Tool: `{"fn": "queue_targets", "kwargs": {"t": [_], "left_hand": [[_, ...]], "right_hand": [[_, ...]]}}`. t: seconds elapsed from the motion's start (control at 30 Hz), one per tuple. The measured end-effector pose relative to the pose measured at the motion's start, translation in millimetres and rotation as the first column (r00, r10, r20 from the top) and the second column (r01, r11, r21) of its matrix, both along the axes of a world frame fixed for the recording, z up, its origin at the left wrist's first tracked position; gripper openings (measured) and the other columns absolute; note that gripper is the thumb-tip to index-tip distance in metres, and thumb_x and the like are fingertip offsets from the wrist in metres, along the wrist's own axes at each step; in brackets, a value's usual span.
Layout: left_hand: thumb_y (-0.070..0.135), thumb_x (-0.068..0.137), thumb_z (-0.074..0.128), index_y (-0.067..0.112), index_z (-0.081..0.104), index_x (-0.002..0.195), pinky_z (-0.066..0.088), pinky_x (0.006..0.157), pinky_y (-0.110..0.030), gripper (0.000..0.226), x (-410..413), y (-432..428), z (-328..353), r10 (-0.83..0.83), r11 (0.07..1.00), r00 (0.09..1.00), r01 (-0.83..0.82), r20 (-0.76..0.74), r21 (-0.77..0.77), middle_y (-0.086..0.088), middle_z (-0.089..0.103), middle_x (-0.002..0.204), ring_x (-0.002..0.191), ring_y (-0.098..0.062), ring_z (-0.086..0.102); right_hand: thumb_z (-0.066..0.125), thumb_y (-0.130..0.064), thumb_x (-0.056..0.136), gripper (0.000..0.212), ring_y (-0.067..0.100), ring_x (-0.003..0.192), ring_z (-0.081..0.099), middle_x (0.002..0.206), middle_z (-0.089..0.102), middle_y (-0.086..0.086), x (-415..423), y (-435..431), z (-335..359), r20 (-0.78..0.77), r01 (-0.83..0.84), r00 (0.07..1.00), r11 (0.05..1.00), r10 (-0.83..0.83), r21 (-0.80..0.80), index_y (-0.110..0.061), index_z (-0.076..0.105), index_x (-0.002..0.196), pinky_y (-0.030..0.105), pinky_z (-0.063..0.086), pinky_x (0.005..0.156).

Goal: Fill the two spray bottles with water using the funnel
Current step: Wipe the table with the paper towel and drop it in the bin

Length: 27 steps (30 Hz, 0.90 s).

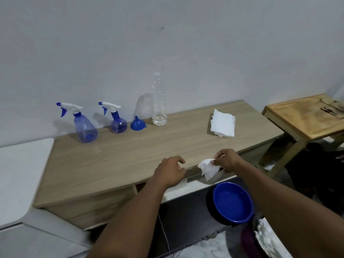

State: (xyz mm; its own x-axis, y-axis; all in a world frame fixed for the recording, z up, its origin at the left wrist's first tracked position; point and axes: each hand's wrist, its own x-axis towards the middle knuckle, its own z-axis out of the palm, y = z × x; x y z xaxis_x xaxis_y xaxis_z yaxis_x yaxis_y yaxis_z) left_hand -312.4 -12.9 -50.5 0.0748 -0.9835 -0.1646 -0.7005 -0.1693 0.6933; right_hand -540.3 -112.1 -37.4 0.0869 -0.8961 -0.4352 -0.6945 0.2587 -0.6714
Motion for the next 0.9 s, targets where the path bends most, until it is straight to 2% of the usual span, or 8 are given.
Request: {"fn": "queue_targets", "kwargs": {"t": [0.13,0.3,0.4,0.5,0.63,0.83,0.9], "left_hand": [[0.036,0.084,0.058,0.034,0.063,0.112,0.055,0.083,-0.038,0.028,-20.6,-19.4,3.2,-0.023,1.0,1.0,0.023,0.01,0.01,0.011,0.065,0.092,0.09,-0.015,0.062],[0.034,0.084,0.059,0.033,0.064,0.11,0.054,0.084,-0.036,0.026,-28.6,-49.6,7.9,-0.067,0.998,0.997,0.067,0.04,0.008,0.012,0.065,0.087,0.089,-0.013,0.062],[0.035,0.082,0.058,0.034,0.065,0.109,0.054,0.085,-0.037,0.028,-29.5,-66.3,8.1,-0.118,0.993,0.992,0.117,0.053,0.02,0.012,0.065,0.086,0.089,-0.013,0.062],[0.034,0.082,0.057,0.033,0.065,0.11,0.053,0.086,-0.038,0.029,-26.3,-81.6,11.4,-0.183,0.983,0.98,0.182,0.074,0.021,0.012,0.065,0.086,0.091,-0.015,0.061],[0.033,0.081,0.056,0.033,0.065,0.111,0.053,0.088,-0.04,0.031,-17.0,-97.1,15.9,-0.246,0.969,0.966,0.245,0.079,0.026,0.012,0.064,0.088,0.094,-0.015,0.061],[0.032,0.082,0.056,0.032,0.065,0.111,0.053,0.089,-0.041,0.03,-1.1,-113.5,16.1,-0.319,0.948,0.945,0.319,0.076,0.019,0.012,0.063,0.089,0.097,-0.017,0.06],[0.033,0.081,0.055,0.034,0.064,0.109,0.053,0.089,-0.041,0.03,-0.3,-117.5,16.0,-0.347,0.938,0.935,0.346,0.077,0.029,0.013,0.063,0.088,0.098,-0.017,0.059]], "right_hand": [[0.069,-0.014,0.092,0.008,0.031,0.086,0.07,0.097,0.07,0.017,-23.0,-12.1,-3.2,-0.028,0.022,0.999,1.0,-0.022,0.008,-0.007,0.07,0.087,0.037,0.062,0.07],[0.066,-0.008,0.093,0.009,0.032,0.092,0.07,0.103,0.069,0.018,-31.4,-24.7,-0.3,-0.037,0.038,0.999,0.999,-0.037,0.027,-0.005,0.071,0.1,0.032,0.061,0.068],[0.067,-0.012,0.093,0.013,0.026,0.088,0.071,0.103,0.069,0.015,-32.1,-28.6,4.0,-0.04,0.049,0.998,0.998,-0.047,0.042,-0.006,0.069,0.104,0.029,0.061,0.067],[0.068,-0.015,0.093,0.017,0.021,0.08,0.071,0.098,0.07,0.014,-31.4,-32.2,8.1,-0.058,0.076,0.996,0.996,-0.073,0.047,-0.005,0.068,0.105,0.024,0.055,0.059],[0.066,-0.021,0.094,0.02,0.021,0.084,0.07,0.099,0.07,0.011,-23.8,-32.9,11.5,-0.089,0.122,0.989,0.992,-0.12,0.019,-0.008,0.069,0.109,0.023,0.051,0.057],[0.066,-0.018,0.094,0.022,0.02,0.091,0.067,0.105,0.071,0.01,-9.2,-30.0,5.9,-0.111,0.161,0.979,0.984,-0.169,-0.079,-0.007,0.071,0.113,0.024,0.053,0.069],[0.064,-0.017,0.095,0.019,0.016,0.087,0.066,0.1,0.069,0.007,-6.7,-26.3,6.6,-0.118,0.173,0.976,0.981,-0.183,-0.089,-0.008,0.071,0.111,0.021,0.05,0.065]]}}
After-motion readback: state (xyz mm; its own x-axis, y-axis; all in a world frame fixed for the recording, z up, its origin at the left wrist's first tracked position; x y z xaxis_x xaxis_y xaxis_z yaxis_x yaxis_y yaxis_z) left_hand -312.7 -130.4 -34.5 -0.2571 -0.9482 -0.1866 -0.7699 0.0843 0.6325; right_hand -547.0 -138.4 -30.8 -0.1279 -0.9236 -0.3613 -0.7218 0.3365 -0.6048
